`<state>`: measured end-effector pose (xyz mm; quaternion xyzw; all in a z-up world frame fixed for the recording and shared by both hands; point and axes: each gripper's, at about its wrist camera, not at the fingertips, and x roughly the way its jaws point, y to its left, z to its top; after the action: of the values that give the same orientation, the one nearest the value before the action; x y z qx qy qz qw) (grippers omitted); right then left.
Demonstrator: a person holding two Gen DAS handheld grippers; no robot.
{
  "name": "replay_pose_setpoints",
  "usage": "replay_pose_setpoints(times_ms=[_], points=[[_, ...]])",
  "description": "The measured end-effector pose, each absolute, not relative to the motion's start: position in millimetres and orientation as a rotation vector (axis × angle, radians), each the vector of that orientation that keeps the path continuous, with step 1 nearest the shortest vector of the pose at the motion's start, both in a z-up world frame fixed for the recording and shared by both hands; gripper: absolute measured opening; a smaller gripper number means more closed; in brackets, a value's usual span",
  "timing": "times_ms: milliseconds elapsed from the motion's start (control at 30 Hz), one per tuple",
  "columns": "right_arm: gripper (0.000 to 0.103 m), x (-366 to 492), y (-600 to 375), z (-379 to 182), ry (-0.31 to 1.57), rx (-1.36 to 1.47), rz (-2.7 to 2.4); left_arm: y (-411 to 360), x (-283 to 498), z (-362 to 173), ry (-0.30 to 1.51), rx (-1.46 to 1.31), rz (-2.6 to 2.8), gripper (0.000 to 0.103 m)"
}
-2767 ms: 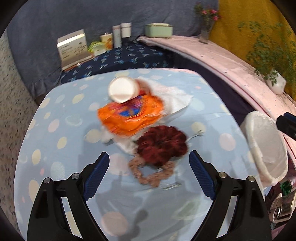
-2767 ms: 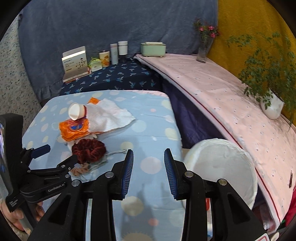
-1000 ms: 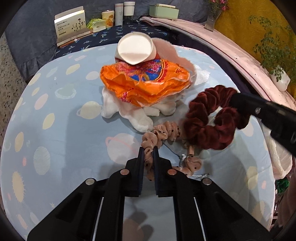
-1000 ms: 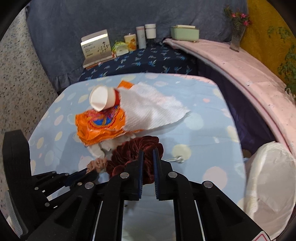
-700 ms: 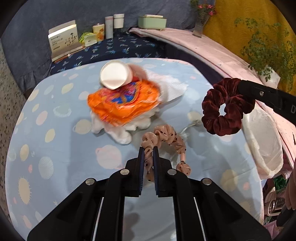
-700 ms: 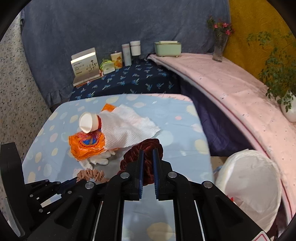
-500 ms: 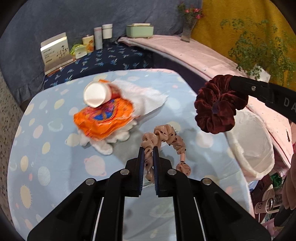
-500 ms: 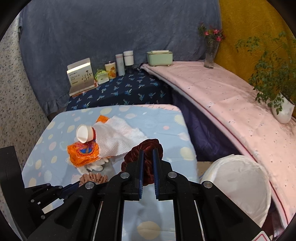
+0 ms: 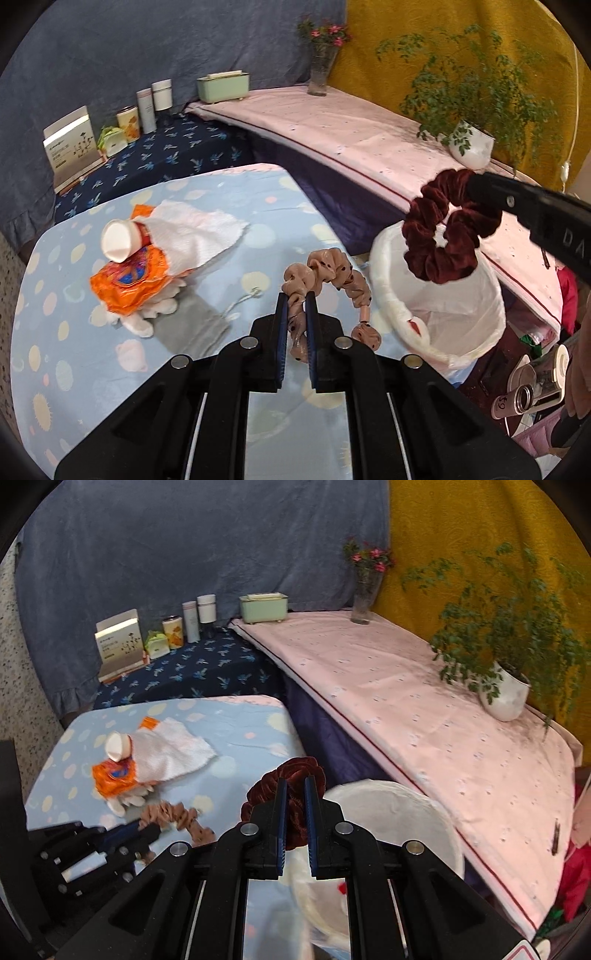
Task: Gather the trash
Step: 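Carry both scrunchies over the bin and open both tools to drop them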
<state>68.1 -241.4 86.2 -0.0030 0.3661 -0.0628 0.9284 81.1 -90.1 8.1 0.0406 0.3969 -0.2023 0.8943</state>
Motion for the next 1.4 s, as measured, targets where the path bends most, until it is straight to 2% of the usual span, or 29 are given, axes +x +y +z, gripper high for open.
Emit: replay_pose_setpoints(times_ms=[433,1100,1200,1333,1400], points=[[0.009,35.0,-308.1,83.1,0.760,0.053,-0.265,-155.9,65.9,20.4,0.803,0.120,-0.519,0.009],[0.009,29.7,-350.9,69.4,0.779,0.102,-0.368,-213.4,61.8,10.9,0.817,0.188,-0.604,0.010],[0.012,30.8,-352.8,68.3,0.778,0.109,-0.371,-217.9,62.8,11.1,0.819,0.187,-0.614,0.014],[0.014,31.8,-351.7,69.0,0.770,0.100,-0.381,-220.7,63.0,12.2,0.812,0.188,-0.617,0.033],[0.016,31.5,-350.8,70.0,0.765,0.097,-0.380,-220.4,63.0,11.8,0.812,0.190,-0.618,0.034]])
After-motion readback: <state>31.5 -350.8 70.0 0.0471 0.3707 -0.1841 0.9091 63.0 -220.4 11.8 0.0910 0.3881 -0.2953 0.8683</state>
